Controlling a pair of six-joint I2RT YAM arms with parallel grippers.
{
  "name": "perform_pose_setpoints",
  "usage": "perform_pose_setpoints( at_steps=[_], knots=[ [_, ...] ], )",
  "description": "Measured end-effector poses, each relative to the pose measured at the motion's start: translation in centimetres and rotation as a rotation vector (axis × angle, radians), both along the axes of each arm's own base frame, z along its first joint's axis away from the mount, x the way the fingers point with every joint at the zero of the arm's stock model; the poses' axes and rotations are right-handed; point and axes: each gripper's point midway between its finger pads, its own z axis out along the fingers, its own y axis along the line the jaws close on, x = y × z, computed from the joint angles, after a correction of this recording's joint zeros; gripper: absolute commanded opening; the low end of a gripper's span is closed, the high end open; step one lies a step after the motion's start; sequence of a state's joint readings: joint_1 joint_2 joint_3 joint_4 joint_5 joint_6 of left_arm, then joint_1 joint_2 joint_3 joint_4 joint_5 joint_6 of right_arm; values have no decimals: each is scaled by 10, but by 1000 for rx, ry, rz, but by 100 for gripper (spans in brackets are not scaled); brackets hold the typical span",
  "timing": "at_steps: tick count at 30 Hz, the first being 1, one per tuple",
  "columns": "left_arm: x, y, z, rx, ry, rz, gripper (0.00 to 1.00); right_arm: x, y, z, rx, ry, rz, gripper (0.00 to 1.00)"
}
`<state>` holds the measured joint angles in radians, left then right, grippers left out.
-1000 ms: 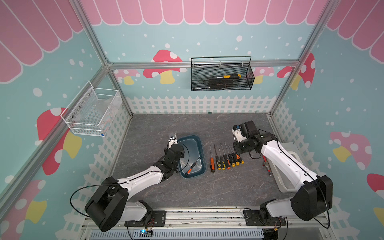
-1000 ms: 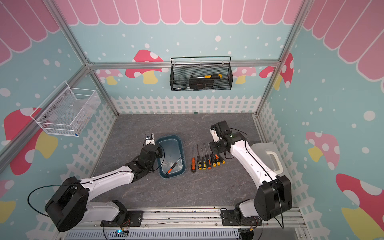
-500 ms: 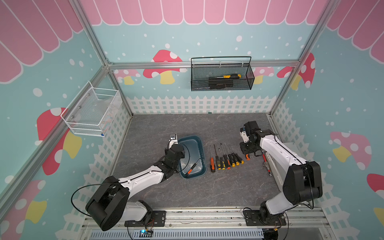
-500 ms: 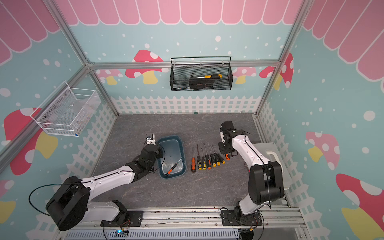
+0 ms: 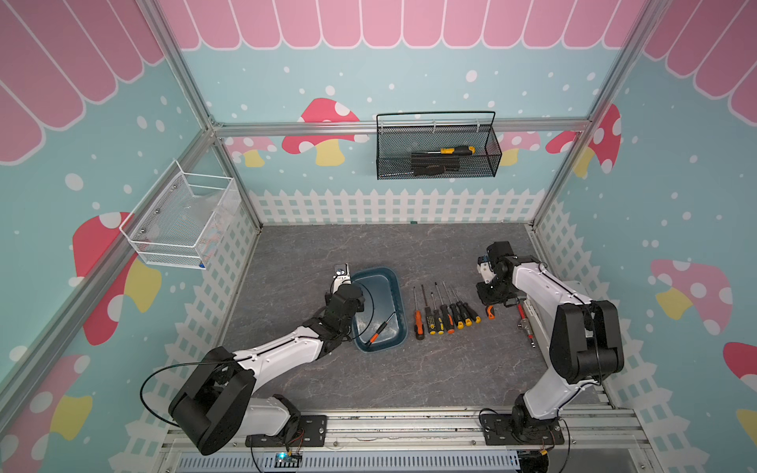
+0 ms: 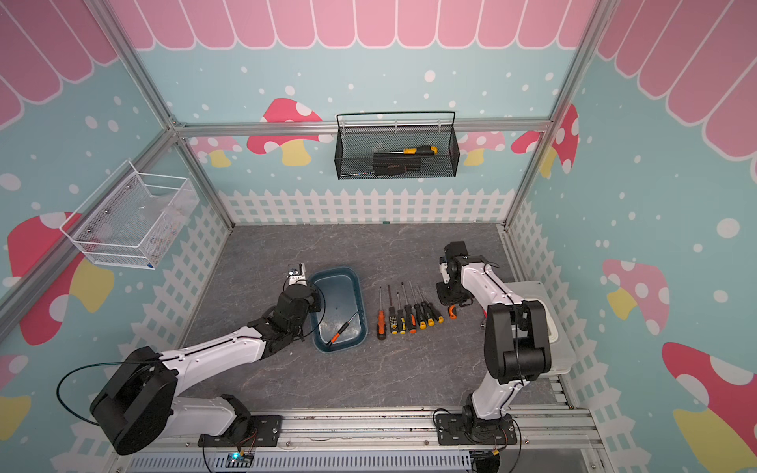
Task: Take out the screwdriver from the storage box
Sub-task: Place the screwdriver at the center of the board.
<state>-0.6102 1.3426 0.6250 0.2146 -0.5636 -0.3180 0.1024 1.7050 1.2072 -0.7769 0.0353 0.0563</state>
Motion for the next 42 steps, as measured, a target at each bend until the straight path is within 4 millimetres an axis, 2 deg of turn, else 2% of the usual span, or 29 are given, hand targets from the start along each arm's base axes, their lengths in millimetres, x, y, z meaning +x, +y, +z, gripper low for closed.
perform_pose_setpoints(
  at_steps=[17, 38, 42],
  knots=[
    [0, 0, 0, 0, 0, 0, 0, 3, 8, -36, 49, 75, 23, 0],
    [0, 0, -1, 1, 1, 0, 0, 8, 18, -36, 114, 64, 31, 0],
    [0, 0, -1, 1, 1, 0, 0, 8, 19, -37, 115, 64, 31, 8]
  ],
)
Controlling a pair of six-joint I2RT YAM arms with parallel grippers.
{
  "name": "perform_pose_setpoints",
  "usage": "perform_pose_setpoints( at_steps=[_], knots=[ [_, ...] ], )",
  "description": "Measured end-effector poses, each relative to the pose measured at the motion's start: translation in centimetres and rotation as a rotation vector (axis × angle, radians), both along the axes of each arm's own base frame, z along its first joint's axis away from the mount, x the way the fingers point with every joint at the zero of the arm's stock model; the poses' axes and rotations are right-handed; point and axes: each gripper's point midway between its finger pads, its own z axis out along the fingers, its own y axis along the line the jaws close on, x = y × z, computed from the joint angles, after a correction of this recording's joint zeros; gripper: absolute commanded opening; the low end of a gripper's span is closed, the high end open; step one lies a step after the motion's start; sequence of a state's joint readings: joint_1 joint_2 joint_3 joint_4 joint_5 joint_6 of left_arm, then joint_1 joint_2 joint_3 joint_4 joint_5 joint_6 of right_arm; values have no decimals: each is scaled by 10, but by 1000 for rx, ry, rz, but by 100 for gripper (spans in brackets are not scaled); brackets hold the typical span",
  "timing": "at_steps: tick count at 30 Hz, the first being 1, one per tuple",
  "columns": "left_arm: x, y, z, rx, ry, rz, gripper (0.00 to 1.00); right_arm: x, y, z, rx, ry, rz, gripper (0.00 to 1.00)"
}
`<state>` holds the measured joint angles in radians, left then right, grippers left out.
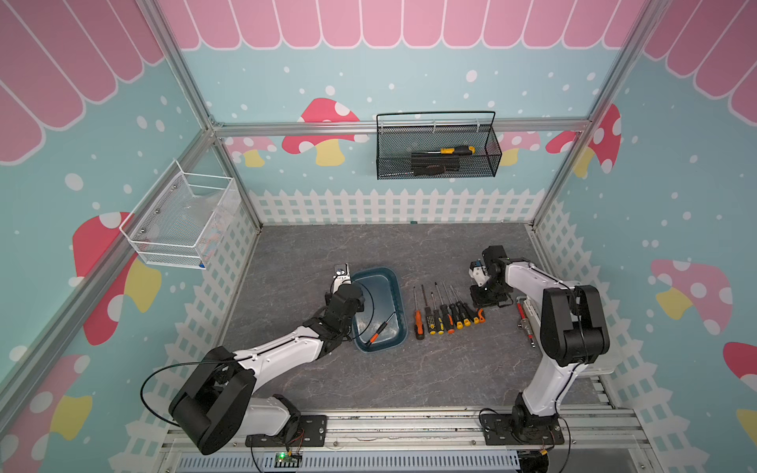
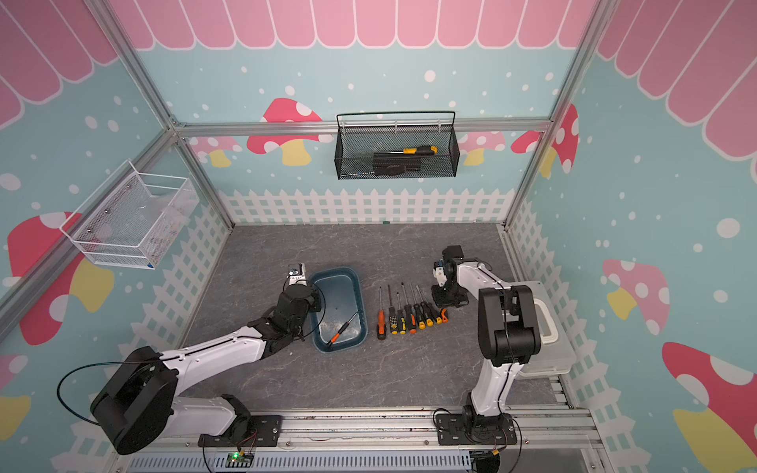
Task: Take out the screwdriver from the storage box
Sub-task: Place the screwdriver at the center of the board.
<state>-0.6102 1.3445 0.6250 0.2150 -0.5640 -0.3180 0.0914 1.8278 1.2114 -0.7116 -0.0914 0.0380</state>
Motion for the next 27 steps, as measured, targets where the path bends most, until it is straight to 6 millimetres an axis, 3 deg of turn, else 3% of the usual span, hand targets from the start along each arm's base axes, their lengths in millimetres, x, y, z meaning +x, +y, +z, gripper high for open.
perform_pose_setpoints(
  at_steps=[10, 27],
  knots=[
    [0, 0, 0, 1, 0, 0, 0, -1, 1, -5, 7, 14, 2, 22],
    [1, -1, 2, 1, -2, -6, 0, -2, 0, -6, 17, 21, -2, 30]
  ],
)
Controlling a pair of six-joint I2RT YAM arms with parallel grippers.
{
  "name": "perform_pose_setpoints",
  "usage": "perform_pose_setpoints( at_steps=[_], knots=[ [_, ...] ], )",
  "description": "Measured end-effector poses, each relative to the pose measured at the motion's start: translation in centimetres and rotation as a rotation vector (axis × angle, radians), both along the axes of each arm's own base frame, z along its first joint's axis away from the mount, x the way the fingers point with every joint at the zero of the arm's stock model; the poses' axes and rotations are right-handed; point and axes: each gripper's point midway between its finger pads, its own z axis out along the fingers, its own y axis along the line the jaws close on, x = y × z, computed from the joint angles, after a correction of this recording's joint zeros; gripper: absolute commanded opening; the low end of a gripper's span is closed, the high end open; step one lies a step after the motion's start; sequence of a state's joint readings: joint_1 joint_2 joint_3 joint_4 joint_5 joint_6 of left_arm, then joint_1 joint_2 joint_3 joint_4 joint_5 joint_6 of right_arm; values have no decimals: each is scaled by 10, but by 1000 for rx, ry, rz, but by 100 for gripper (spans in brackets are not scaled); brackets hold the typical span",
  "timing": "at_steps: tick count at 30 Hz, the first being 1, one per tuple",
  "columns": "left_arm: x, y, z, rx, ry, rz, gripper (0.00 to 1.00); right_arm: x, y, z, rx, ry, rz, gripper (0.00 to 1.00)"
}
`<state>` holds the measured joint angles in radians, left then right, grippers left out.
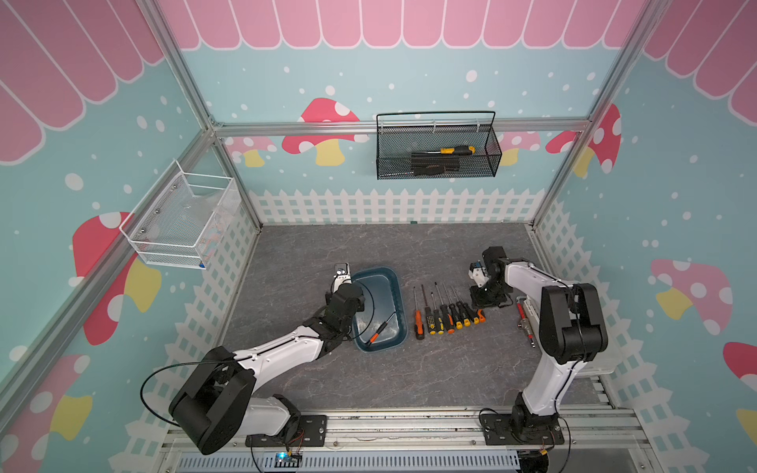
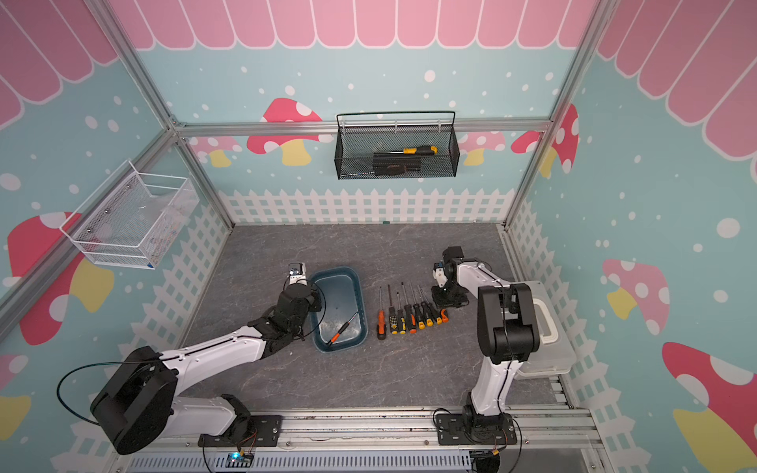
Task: Take out the screwdriver from the storage box
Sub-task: Place the screwdriver at the center of the board, then pick up the screwdriver from the storage box.
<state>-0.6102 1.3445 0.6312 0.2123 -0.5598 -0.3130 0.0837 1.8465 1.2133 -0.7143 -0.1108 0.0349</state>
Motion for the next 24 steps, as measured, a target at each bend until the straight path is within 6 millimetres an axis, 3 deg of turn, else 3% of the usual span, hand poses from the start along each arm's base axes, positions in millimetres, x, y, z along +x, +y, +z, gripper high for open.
perform_pose_setpoints(
  at_steps=[10, 24],
  knots=[
    [0, 0, 0, -1, 1, -2, 0, 1, -1, 5, 3, -14, -7, 31],
    [0, -1, 0, -1, 1, -3, 0, 5, -1, 32, 13, -88, -16, 31]
  ],
)
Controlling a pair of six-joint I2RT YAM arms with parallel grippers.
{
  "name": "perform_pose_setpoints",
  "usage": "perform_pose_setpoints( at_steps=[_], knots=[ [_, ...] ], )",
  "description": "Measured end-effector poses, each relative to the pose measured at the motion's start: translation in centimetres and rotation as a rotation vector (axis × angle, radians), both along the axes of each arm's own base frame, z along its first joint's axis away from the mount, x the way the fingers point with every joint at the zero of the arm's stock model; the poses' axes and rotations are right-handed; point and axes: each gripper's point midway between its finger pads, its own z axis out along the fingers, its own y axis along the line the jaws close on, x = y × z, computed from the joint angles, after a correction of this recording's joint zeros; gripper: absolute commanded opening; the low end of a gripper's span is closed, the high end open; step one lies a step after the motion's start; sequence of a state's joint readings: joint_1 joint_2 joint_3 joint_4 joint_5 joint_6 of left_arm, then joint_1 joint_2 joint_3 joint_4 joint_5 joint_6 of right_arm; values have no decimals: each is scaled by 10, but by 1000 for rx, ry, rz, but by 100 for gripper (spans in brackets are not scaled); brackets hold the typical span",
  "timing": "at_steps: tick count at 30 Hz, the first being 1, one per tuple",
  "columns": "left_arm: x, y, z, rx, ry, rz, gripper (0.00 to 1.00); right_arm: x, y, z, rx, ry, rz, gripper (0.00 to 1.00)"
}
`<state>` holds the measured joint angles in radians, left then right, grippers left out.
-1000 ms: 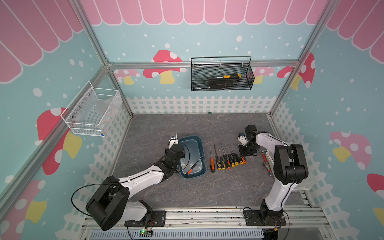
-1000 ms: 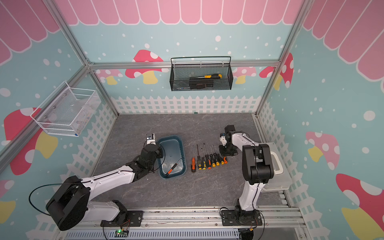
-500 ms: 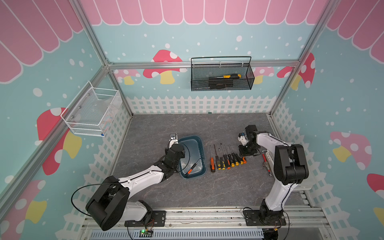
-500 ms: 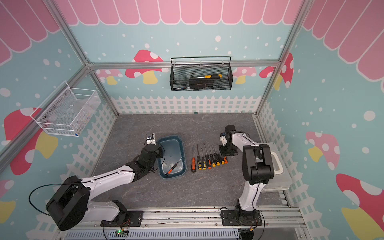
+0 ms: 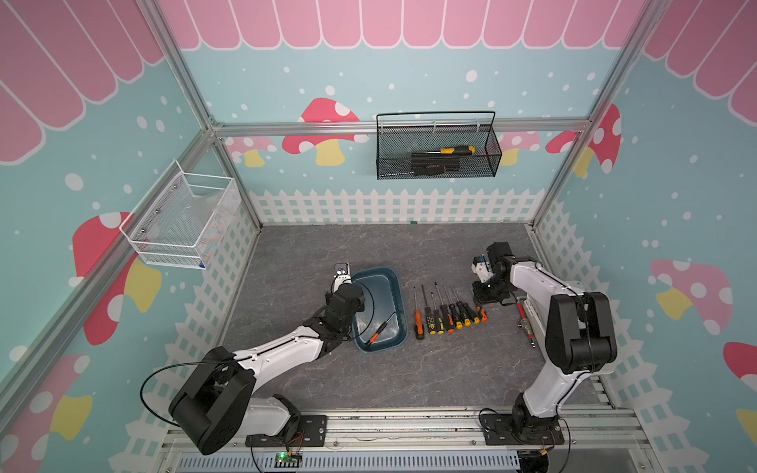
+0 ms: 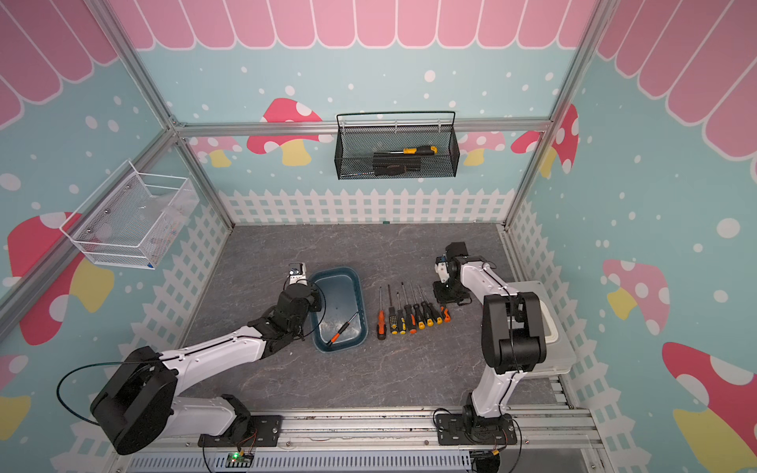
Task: Take out the screwdriver from the storage box
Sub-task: Pick up the screwdriver from the storage box.
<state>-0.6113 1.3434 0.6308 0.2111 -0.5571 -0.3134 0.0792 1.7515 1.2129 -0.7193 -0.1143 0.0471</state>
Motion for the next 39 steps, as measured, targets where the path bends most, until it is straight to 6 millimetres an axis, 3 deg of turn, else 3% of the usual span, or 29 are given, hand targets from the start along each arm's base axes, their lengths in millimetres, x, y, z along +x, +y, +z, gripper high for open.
perform_pose_setpoints(
  at_steps=[5, 11, 15, 21, 27, 33, 39],
  knots=[
    [0, 0, 1, -1, -2, -1, 0, -4, 6, 31, 47, -87, -21, 33],
    [-1, 0, 1, -1, -1, -1, 0, -35, 31, 76, 153, -220, -38, 37],
    [-2, -3, 1, -1, -1, -8, 0, -57, 66, 92, 235, -266, -17, 37],
    [-2, -4, 1, -1, -1, -12, 0, -80, 137, 109, 351, -287, 63, 37],
    [-3, -5, 2, 1, -1, -13, 0, -100, 204, 111, 429, -269, 139, 37],
    [-3, -6, 4, 3, -2, -13, 0, -104, 268, 106, 486, -231, 202, 37],
    [-5, -4, 5, 10, -2, -10, 0, -108, 309, 86, 523, -184, 221, 37]
  ],
)
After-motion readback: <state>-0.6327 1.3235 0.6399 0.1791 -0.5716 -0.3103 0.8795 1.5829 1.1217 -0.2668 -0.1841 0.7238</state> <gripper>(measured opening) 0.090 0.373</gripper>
